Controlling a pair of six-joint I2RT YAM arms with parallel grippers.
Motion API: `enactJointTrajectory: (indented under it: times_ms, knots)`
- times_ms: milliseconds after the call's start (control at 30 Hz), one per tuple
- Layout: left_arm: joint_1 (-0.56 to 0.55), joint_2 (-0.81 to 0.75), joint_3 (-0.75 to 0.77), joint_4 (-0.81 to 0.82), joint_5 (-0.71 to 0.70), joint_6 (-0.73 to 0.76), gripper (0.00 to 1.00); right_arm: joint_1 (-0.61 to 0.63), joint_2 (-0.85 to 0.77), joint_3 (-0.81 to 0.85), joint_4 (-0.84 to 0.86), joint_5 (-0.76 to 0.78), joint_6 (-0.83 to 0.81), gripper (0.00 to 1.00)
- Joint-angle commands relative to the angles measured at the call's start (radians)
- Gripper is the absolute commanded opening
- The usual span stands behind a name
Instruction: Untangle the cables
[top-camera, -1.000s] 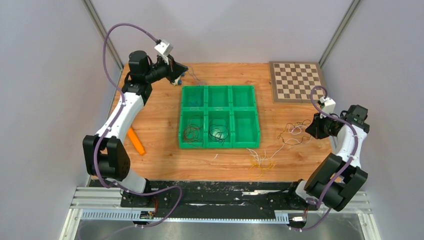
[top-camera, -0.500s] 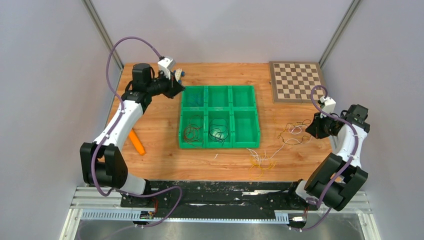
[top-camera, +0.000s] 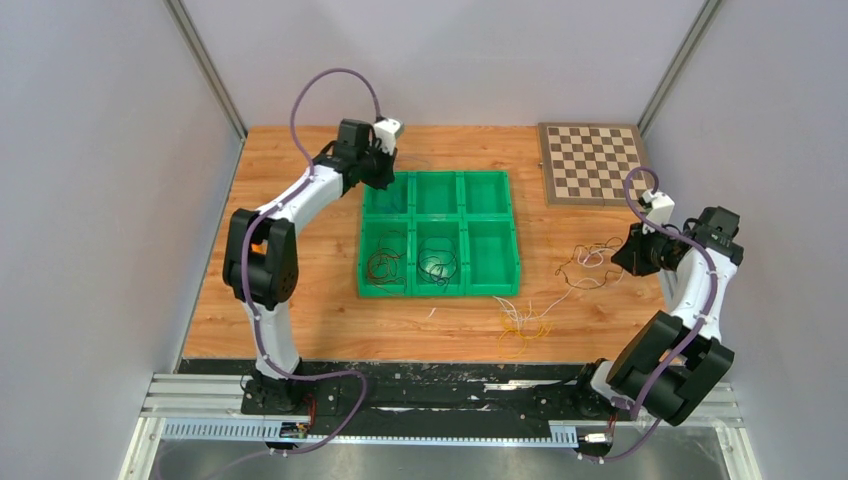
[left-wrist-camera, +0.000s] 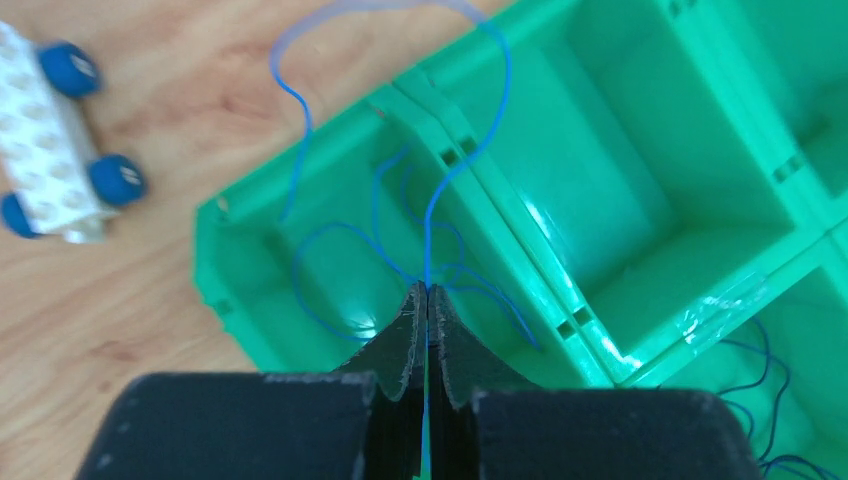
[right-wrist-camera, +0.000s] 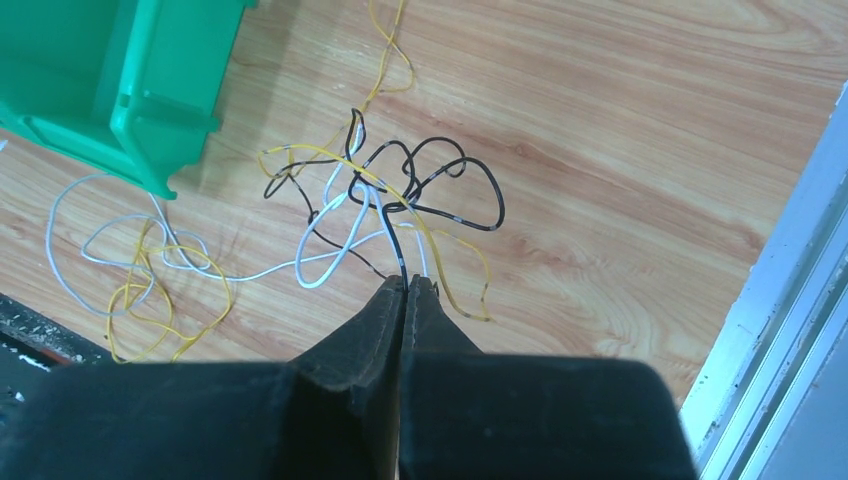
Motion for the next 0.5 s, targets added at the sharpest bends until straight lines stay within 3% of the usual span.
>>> enactJointTrajectory:
  times_ms: [0,233,367,467]
  knots:
    - [-0.043,0.053,0.025,-0.083,-0.067,0.062,0.00,-0.005,-0.049,0.069,-0.030,-0.073,0.000,0.00]
    - [-0.048,0.080,-0.029,-0.169,-0.169,0.074,0.00,-0.005,-0.041,0.103,-0.042,-0.090,0.003,0.00]
    - [-0.039,-0.014,-0.084,-0.120,-0.132,0.068,0.00,-0.005,-0.032,0.103,-0.041,-0.096,-0.004,0.00]
    - [-0.037,-0.045,-0.016,-0.216,-0.109,0.093,0.00,-0.005,-0.024,0.106,-0.041,-0.106,-0.013,0.00]
